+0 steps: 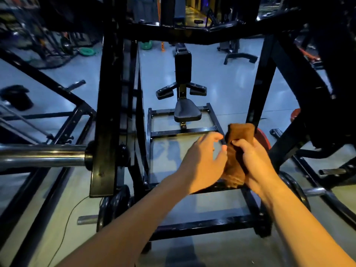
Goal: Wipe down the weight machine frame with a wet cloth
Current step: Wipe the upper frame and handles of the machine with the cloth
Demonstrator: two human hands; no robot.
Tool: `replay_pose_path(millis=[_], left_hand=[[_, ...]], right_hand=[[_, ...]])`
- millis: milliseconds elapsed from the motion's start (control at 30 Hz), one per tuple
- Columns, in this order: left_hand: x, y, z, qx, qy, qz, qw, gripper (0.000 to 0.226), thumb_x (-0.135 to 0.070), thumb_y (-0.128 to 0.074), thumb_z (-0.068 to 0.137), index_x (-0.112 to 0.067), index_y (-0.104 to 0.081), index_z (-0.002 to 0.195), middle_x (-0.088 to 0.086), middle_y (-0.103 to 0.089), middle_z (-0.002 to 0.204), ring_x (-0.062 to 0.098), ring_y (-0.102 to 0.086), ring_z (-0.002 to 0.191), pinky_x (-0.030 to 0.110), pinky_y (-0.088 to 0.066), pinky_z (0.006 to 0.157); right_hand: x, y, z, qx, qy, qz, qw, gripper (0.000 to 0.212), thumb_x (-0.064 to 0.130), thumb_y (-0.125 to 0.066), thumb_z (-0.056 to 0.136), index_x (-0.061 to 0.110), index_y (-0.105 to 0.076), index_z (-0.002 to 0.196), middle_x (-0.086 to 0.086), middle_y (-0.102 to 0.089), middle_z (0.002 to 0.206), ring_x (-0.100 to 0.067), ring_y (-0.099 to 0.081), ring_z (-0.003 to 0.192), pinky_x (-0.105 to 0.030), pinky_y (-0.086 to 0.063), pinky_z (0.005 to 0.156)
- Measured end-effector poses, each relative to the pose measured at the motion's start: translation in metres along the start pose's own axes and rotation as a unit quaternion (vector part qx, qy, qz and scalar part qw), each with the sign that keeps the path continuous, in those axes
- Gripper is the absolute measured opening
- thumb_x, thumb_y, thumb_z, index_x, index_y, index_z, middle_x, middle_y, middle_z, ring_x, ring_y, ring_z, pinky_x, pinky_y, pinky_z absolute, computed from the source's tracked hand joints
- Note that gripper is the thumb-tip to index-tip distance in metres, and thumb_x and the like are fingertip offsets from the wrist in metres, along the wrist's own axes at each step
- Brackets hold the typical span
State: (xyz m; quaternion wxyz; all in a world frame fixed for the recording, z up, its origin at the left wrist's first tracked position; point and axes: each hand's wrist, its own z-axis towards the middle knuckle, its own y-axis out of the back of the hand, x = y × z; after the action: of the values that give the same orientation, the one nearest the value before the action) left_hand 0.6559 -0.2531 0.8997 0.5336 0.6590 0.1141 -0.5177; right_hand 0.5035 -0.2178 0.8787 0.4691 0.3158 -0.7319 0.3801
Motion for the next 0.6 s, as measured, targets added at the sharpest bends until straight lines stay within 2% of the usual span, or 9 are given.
replay_pose_path(millis=[67, 133, 233, 300, 367, 433, 500, 600], left_hand=[[-0.005, 0.019, -0.002, -0.035, -0.019, 0.015, 0.999, 0.033, -0.027, -0.056, 0.103, -0.022, -0.057, 0.136, -0.005, -0.056, 0.121, 0.014, -0.054, 0.113, 0.029, -0.047, 0.093], [-0.002, 0.044, -0.014, -0.064, -0.046, 0.068, 0.995, 0.029, -0.027, -0.058, 0.101, -0.022, -0.062, 0.129, -0.004, -0.061, 0.125, 0.015, -0.050, 0.118, 0.031, -0.044, 0.098], [0.012, 0.084, -0.034, -0.147, -0.073, 0.130, 0.978, 0.029, -0.026, -0.061, 0.100, -0.022, -0.063, 0.128, -0.004, -0.064, 0.125, 0.016, -0.052, 0.117, 0.030, -0.045, 0.099], [0.021, 0.109, -0.046, -0.185, -0.040, 0.039, 0.981, 0.037, -0.032, -0.065, 0.099, -0.023, -0.059, 0.134, -0.008, -0.062, 0.125, 0.011, -0.057, 0.111, 0.032, -0.050, 0.099], [0.024, 0.131, -0.054, -0.134, 0.011, -0.112, 0.985, 0.060, -0.042, -0.069, 0.095, -0.024, -0.047, 0.147, -0.013, -0.058, 0.132, 0.001, -0.060, 0.109, 0.029, -0.053, 0.098], [0.028, 0.153, -0.058, -0.068, 0.010, -0.164, 0.984, 0.070, -0.043, -0.072, 0.092, -0.024, -0.041, 0.152, -0.013, -0.057, 0.135, -0.013, -0.062, 0.100, 0.013, -0.053, 0.087], [0.034, 0.179, -0.060, -0.044, -0.012, -0.173, 0.984, 0.058, -0.034, -0.075, 0.091, -0.019, -0.054, 0.143, -0.007, -0.064, 0.125, -0.016, -0.064, 0.088, 0.008, -0.052, 0.076], [0.041, 0.206, -0.060, -0.014, -0.032, -0.225, 0.974, 0.026, -0.020, -0.079, 0.089, -0.014, -0.073, 0.113, 0.005, -0.076, 0.103, 0.007, -0.072, 0.091, 0.021, -0.059, 0.078]], right_hand=[[0.005, -0.012, -0.011, 0.014, 0.026, -0.032, 0.999, 0.010, 0.007, -0.052, 0.098, 0.009, -0.062, 0.099, -0.018, -0.057, 0.068, -0.024, -0.054, 0.050, -0.031, -0.047, 0.046], [0.010, -0.030, -0.020, 0.027, 0.049, -0.080, 0.995, 0.013, 0.005, -0.053, 0.096, 0.012, -0.064, 0.093, -0.014, -0.062, 0.063, -0.023, -0.059, 0.051, -0.031, -0.047, 0.054], [0.013, -0.071, -0.034, 0.032, 0.108, -0.182, 0.977, 0.016, 0.002, -0.055, 0.095, 0.015, -0.065, 0.099, -0.012, -0.071, 0.076, -0.016, -0.067, 0.059, -0.032, -0.050, 0.061], [0.010, -0.103, -0.048, 0.022, 0.175, -0.246, 0.953, 0.021, 0.003, -0.057, 0.096, 0.021, -0.064, 0.104, -0.004, -0.074, 0.083, -0.015, -0.072, 0.068, -0.035, -0.054, 0.065], [0.007, -0.131, -0.066, 0.039, 0.241, -0.282, 0.928, 0.021, 0.008, -0.060, 0.100, 0.026, -0.064, 0.109, -0.002, -0.072, 0.085, -0.019, -0.071, 0.074, -0.033, -0.057, 0.065], [0.008, -0.154, -0.084, 0.100, 0.259, -0.266, 0.923, 0.017, 0.014, -0.063, 0.102, 0.026, -0.066, 0.114, -0.001, -0.073, 0.089, -0.018, -0.070, 0.076, -0.024, -0.055, 0.065], [0.011, -0.172, -0.100, 0.167, 0.207, -0.209, 0.941, 0.020, 0.008, -0.065, 0.098, 0.023, -0.069, 0.110, -0.001, -0.074, 0.083, -0.014, -0.069, 0.071, -0.017, -0.052, 0.064], [0.009, -0.181, -0.113, 0.211, 0.129, -0.128, 0.960, 0.029, 0.014, -0.079, 0.081, 0.026, -0.076, 0.107, -0.012, -0.072, 0.083, -0.019, -0.067, 0.072, -0.023, -0.054, 0.065]])
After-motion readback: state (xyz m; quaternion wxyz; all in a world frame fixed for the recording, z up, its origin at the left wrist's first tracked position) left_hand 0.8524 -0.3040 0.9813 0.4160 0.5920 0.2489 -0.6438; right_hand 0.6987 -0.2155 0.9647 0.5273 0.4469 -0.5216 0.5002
